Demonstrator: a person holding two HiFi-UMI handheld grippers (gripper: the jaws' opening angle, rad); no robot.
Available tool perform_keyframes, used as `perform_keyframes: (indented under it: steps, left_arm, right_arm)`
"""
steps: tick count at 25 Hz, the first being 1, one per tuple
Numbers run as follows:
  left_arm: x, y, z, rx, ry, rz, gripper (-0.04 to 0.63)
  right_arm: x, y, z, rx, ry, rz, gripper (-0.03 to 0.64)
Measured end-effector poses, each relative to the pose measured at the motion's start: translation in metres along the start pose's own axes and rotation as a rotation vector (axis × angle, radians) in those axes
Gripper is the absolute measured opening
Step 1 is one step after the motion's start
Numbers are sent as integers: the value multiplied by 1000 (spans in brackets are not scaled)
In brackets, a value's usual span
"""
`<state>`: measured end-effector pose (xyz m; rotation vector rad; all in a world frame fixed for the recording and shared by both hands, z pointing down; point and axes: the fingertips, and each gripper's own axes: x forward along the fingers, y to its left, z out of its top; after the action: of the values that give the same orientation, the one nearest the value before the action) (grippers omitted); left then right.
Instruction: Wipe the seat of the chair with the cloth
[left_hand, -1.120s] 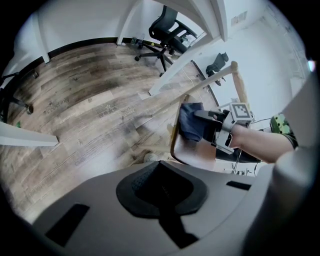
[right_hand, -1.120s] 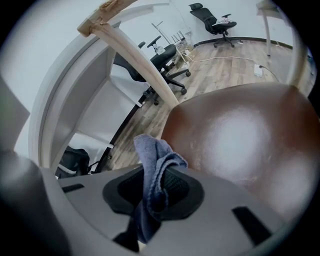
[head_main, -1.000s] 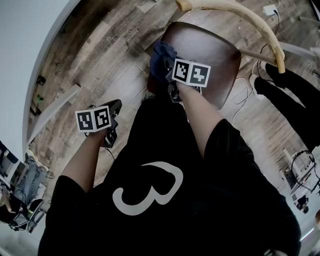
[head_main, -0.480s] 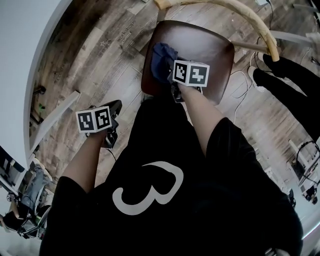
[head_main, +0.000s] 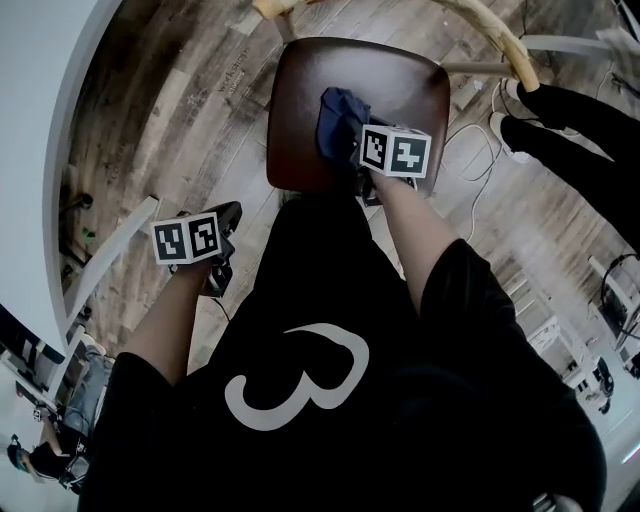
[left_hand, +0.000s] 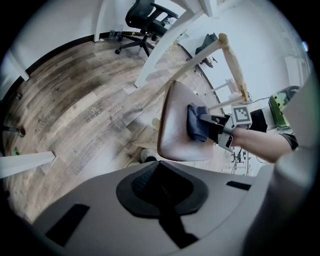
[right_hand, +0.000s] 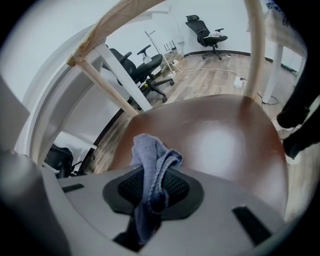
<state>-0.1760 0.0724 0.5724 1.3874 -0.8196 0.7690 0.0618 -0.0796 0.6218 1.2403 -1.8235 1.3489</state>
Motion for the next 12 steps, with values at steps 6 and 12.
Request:
perform_keyframes:
  steps: [6, 12]
  left_arm:
    - [10, -16, 9, 47, 22, -4, 12]
    - [18, -30, 15, 94, 46, -12, 12]
  right_arm:
    - [-24, -45, -1, 58, -37, -53, 71]
    - [-48, -92, -5, 64, -64, -141, 71]
